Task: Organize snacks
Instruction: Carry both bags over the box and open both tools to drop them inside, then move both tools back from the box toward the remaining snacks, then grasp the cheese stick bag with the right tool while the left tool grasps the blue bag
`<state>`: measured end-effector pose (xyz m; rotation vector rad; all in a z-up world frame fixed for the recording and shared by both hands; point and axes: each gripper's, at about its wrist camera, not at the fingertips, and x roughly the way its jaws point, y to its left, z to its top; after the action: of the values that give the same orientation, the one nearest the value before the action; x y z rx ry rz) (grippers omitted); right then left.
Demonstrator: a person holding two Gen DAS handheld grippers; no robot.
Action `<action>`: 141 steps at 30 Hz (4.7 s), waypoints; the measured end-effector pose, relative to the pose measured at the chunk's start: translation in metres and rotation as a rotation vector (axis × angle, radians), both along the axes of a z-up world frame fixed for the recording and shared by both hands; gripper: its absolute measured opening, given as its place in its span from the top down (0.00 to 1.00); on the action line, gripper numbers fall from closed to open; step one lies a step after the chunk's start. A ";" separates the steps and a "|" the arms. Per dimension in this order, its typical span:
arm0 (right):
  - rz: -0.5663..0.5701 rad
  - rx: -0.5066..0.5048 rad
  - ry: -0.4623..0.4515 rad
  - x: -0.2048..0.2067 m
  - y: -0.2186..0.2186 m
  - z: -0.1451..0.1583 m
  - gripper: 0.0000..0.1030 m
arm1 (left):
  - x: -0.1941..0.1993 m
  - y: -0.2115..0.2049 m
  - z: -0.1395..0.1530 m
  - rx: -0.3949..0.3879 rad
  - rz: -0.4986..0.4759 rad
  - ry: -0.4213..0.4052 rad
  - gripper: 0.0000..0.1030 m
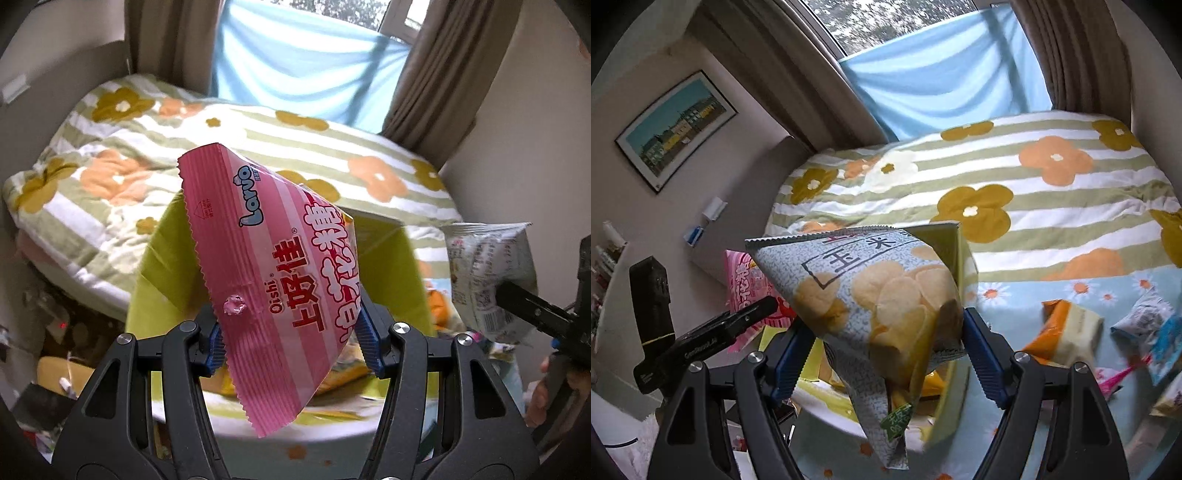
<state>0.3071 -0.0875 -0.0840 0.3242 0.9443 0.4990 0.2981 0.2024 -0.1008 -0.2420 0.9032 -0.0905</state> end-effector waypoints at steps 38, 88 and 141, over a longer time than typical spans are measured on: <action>-0.050 -0.174 0.083 0.015 0.082 -0.054 0.06 | -0.024 0.045 -0.048 0.106 -0.049 0.156 0.06; -0.432 -0.281 0.036 -0.151 -0.259 -0.011 0.06 | -0.073 -0.340 -0.017 0.000 -0.487 0.088 0.06; -0.383 -0.475 0.202 -0.051 -0.301 -0.133 0.07 | 0.080 -0.521 -0.162 0.401 -0.839 0.221 0.23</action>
<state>0.2565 -0.3889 -0.2170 0.1177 1.1316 -0.1162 0.3778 -0.3184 -0.2627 0.5231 1.1725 -0.6607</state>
